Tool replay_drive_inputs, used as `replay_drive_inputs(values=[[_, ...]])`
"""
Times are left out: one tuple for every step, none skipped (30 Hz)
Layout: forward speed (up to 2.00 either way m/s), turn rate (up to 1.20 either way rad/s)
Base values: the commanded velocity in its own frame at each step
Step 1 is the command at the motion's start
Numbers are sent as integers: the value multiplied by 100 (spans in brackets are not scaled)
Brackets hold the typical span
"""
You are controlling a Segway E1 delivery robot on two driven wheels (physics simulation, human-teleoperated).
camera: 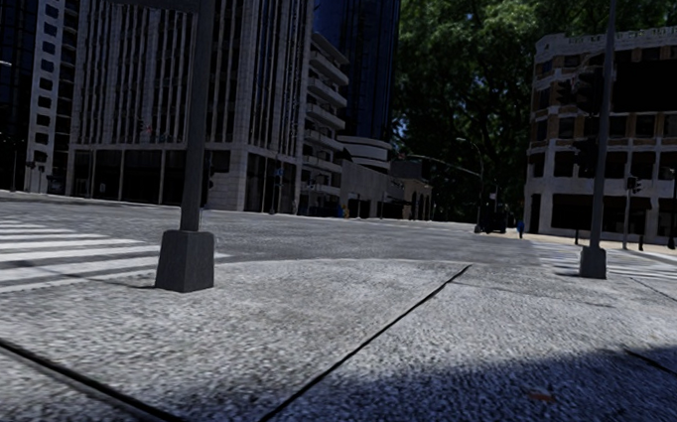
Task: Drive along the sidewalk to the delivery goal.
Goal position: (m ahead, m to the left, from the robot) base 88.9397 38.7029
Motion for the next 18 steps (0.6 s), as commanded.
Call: replay_drive_inputs(values=[[200, 68], [200, 68], [200, 68], [200, 68], [200, 68], [200, 68], [200, 68], [200, 68], [200, 68], [200, 68], [200, 68], [200, 68], [200, 68], [200, 68], [200, 68], [200, 68], [200, 68], [200, 68]])
